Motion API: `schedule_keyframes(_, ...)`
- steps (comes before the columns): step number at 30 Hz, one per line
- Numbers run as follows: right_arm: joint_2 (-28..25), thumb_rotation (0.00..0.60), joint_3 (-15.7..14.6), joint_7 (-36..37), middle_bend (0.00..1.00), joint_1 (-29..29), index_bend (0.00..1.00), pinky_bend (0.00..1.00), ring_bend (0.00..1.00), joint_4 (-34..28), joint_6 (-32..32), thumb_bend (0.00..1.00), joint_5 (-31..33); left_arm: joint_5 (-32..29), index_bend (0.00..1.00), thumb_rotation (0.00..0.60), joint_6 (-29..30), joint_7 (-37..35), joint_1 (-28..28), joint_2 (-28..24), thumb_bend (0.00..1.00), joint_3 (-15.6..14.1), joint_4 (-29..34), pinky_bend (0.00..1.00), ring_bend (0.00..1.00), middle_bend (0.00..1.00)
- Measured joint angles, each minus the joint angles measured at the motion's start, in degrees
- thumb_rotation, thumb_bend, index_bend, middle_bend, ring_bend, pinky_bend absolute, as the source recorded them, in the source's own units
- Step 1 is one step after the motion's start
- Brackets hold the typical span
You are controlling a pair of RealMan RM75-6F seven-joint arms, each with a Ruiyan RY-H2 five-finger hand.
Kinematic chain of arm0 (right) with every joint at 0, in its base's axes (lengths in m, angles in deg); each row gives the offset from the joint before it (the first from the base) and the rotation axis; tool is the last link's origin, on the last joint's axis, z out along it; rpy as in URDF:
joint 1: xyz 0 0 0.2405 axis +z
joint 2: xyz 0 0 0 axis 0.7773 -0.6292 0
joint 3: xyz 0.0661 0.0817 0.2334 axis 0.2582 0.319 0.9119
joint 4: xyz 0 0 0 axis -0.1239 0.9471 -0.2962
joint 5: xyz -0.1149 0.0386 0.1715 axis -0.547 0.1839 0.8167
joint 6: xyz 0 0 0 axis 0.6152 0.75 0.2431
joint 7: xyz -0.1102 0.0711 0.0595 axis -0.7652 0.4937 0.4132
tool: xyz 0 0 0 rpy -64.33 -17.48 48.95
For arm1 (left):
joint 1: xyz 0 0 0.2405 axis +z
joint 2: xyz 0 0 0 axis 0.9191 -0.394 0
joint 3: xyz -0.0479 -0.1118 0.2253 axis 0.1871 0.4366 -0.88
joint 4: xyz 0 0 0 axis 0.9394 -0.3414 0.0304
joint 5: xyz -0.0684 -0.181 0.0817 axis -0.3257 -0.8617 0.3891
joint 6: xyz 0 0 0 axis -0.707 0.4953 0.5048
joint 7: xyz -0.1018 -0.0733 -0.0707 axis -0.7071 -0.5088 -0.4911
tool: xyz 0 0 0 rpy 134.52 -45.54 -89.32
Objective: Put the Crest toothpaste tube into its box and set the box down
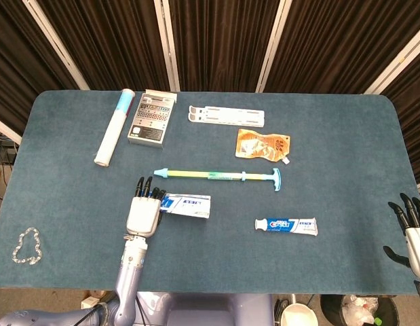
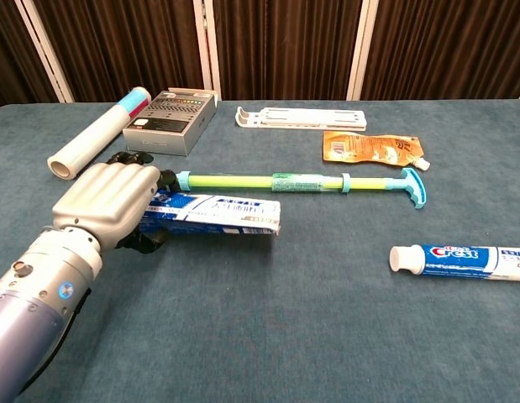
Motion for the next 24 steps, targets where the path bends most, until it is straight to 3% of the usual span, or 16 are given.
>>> schedule_keyframes(8,-0.3,0.600,0.5,-0.9,0.07,0.9,0.16,0.00,0.02,-1.7,-0.2,0.16,-0.9,0.6,0.33,0.600,0.8,-4.8,1.4,-6.7,0.43,1.4,10.0,0.07,0.08,0.34)
schedule_keyframes(24,0.6,0.600,2.2,-2.5,0.17,8.5,0.18,0.00,0.03,-9.3,-11.0,0.16,-0.3,0.3,0.35,0.600,3.6,-5.7,7.1,-34.8,0.43,5.3,37.8,0.07,0.08,0.36)
